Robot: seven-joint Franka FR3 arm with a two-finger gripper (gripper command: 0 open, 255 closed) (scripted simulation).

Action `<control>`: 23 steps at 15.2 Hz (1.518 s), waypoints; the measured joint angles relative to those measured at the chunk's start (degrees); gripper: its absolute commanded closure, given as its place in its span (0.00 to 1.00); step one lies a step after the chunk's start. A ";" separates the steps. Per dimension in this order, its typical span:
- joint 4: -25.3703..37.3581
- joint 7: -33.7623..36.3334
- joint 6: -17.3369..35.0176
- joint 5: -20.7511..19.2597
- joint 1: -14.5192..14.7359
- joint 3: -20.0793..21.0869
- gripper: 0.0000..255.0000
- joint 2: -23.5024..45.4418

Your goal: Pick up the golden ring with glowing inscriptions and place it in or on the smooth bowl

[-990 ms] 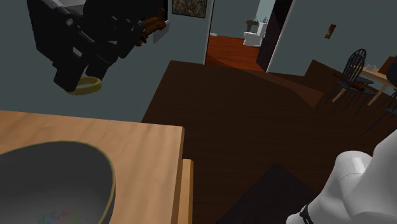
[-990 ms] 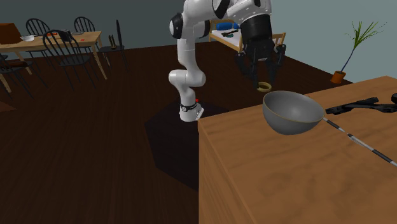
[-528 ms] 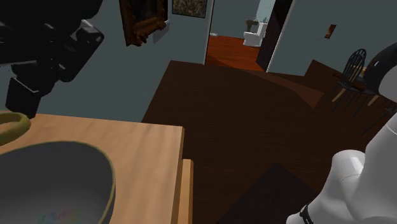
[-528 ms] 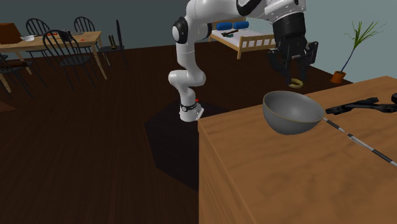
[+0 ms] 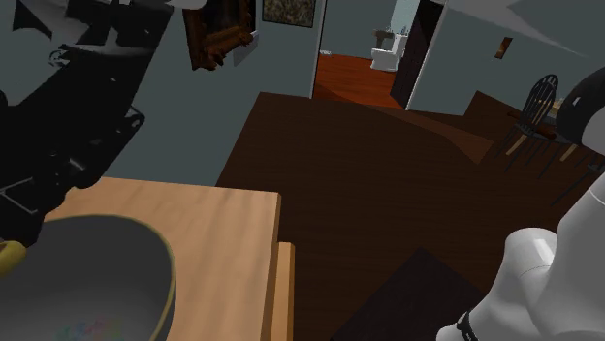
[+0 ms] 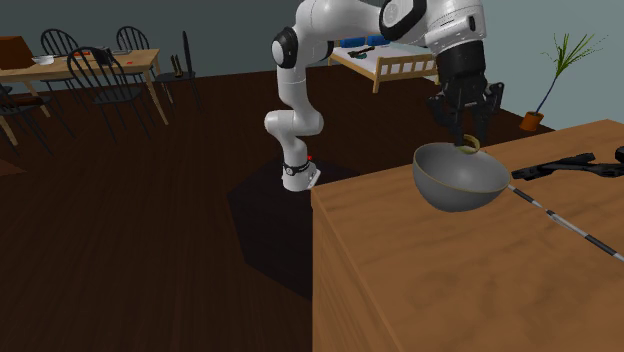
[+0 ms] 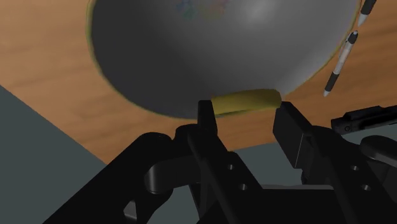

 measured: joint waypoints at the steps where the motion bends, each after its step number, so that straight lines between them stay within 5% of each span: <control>1: -1.06 0.02 0.94 0.11 -0.11 -0.07 1.00 -0.17; 14: -9.70 -0.05 7.84 1.68 -0.99 -0.61 1.00 -2.59; 15: -9.70 -0.05 7.84 1.68 -0.99 -0.61 0.00 -2.59; 23: -9.42 -0.79 6.42 3.01 -1.20 -0.75 0.00 -4.14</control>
